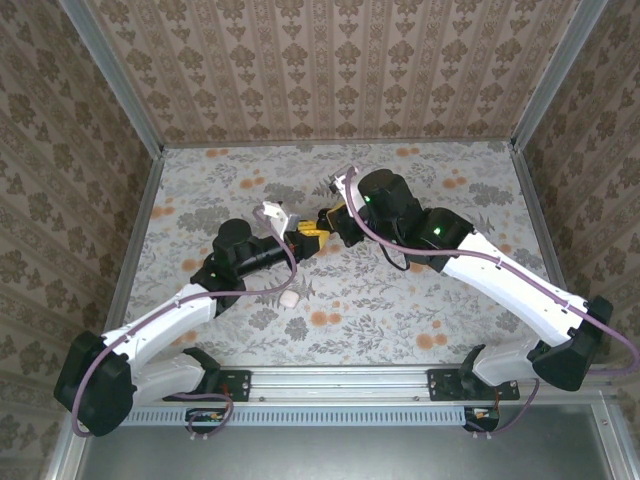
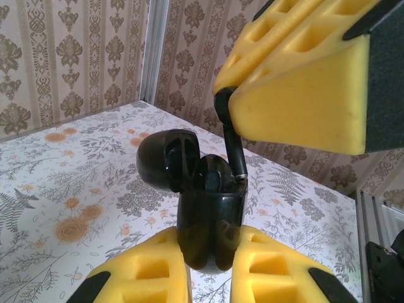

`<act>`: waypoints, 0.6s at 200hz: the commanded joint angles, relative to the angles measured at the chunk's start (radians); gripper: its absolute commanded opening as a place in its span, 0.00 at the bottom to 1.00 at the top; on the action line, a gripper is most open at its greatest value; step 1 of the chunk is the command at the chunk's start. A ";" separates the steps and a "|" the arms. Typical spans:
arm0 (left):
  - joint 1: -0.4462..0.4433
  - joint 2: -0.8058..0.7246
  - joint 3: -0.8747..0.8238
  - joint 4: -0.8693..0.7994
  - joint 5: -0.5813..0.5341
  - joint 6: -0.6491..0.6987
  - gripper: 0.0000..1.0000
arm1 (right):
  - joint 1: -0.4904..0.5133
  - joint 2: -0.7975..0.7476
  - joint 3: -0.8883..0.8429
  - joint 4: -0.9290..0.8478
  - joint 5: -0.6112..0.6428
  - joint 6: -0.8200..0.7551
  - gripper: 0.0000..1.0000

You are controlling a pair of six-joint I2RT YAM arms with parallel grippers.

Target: Insert the wireless bluetooth earbuds into the charging case

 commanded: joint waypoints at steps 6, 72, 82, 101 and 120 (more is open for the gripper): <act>-0.002 -0.018 0.035 0.042 0.001 -0.025 0.00 | 0.008 -0.003 -0.008 -0.002 0.035 -0.041 0.12; 0.000 -0.015 0.038 0.059 -0.004 -0.042 0.00 | 0.009 -0.008 -0.015 -0.011 0.039 -0.063 0.12; 0.000 -0.013 0.037 0.063 -0.004 -0.045 0.00 | 0.012 -0.008 -0.017 -0.011 0.034 -0.065 0.12; 0.000 -0.011 0.038 0.070 -0.004 -0.052 0.00 | 0.013 -0.009 -0.020 -0.011 0.029 -0.075 0.12; 0.002 -0.011 0.038 0.073 -0.006 -0.053 0.00 | 0.016 -0.008 -0.025 -0.010 0.019 -0.084 0.12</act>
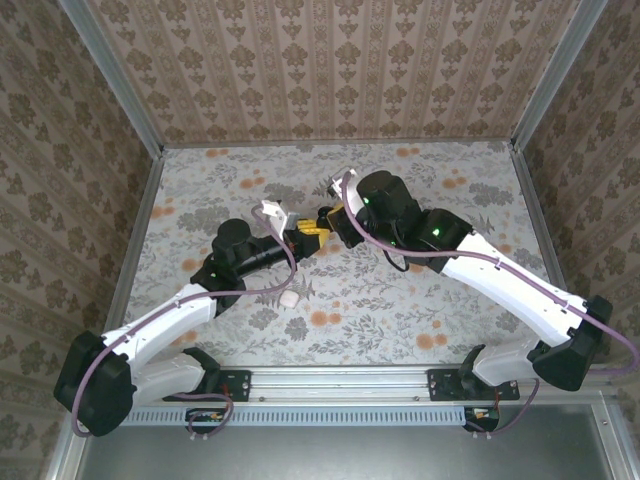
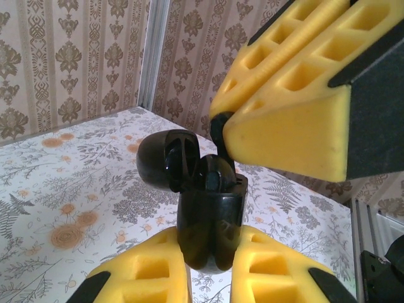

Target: Insert the wireless bluetooth earbuds into the charging case

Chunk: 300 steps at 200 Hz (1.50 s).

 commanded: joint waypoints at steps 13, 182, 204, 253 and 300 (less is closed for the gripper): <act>0.002 -0.011 0.036 0.051 -0.005 -0.028 0.00 | 0.010 -0.011 -0.021 -0.005 -0.013 -0.036 0.12; 0.007 -0.020 0.025 0.072 -0.026 -0.047 0.00 | 0.011 -0.060 -0.138 0.107 -0.166 -0.062 0.16; 0.007 -0.020 0.024 0.081 -0.026 -0.051 0.00 | 0.012 -0.061 -0.143 0.106 -0.177 -0.060 0.18; 0.007 -0.019 0.016 0.090 -0.028 -0.056 0.00 | 0.010 -0.063 -0.114 0.094 -0.185 -0.046 0.33; 0.007 -0.027 0.009 0.096 -0.033 -0.056 0.00 | 0.005 -0.054 -0.075 0.069 -0.177 0.003 0.48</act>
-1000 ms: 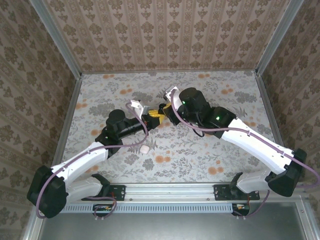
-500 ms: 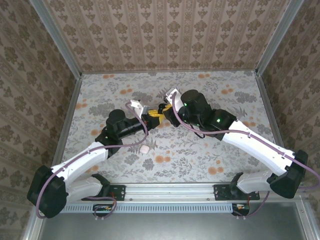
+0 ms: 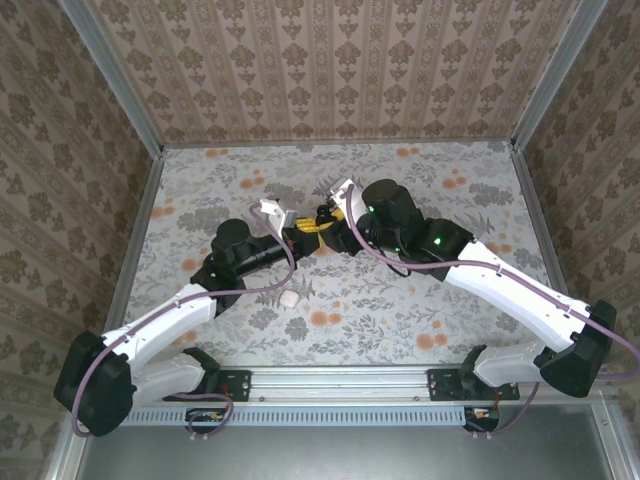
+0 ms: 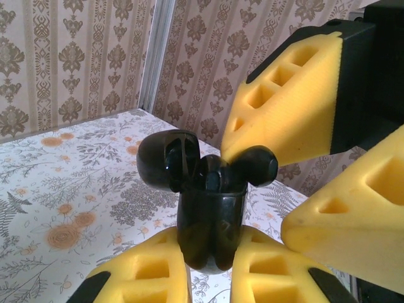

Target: Insert the wireless bluetooth earbuds into the charging case

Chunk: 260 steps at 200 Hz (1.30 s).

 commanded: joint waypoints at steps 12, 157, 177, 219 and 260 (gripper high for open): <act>0.006 -0.028 0.008 0.077 -0.020 -0.018 0.00 | 0.007 -0.007 0.047 -0.048 -0.052 0.056 0.51; 0.006 -0.026 0.001 0.098 -0.019 -0.017 0.00 | -0.154 -0.084 0.118 -0.044 -0.224 0.458 0.68; 0.006 -0.025 0.001 0.093 -0.019 -0.013 0.00 | -0.166 -0.074 0.143 -0.092 -0.222 0.499 0.61; 0.006 -0.013 0.013 0.091 -0.017 -0.006 0.00 | -0.164 -0.025 0.160 -0.183 -0.273 0.522 0.52; 0.006 -0.010 0.019 0.084 -0.009 -0.006 0.00 | -0.163 0.018 0.183 -0.281 -0.232 0.469 0.53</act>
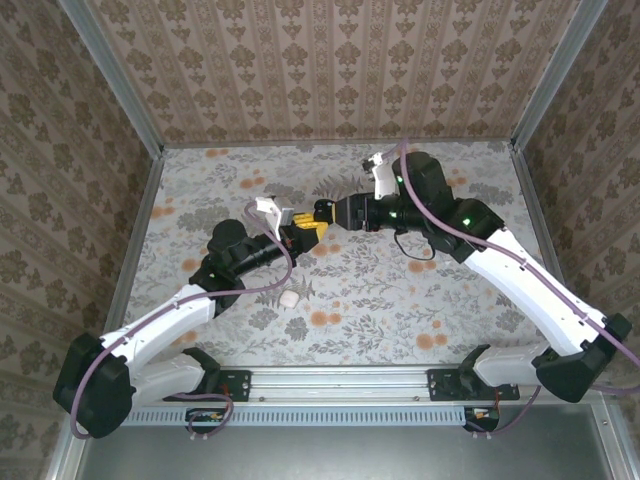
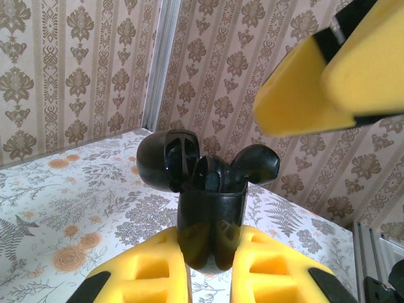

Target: Insert the wireless bluetooth earbuds into the charging case

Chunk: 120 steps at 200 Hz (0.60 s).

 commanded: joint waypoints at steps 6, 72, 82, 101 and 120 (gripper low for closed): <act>0.006 0.001 0.019 0.035 0.006 -0.005 0.00 | 0.001 0.025 0.043 -0.107 0.020 -0.027 0.53; 0.006 -0.013 0.021 0.016 0.008 -0.002 0.00 | -0.002 0.050 0.045 -0.096 0.035 -0.049 0.52; 0.006 -0.017 0.021 0.013 0.007 -0.002 0.00 | -0.005 0.050 0.041 -0.093 0.039 -0.048 0.52; 0.006 -0.019 0.019 0.008 0.006 0.001 0.00 | -0.015 0.048 0.030 -0.083 0.039 -0.037 0.51; 0.008 -0.021 0.019 0.007 0.006 0.001 0.00 | -0.029 0.044 0.018 -0.072 0.037 -0.023 0.50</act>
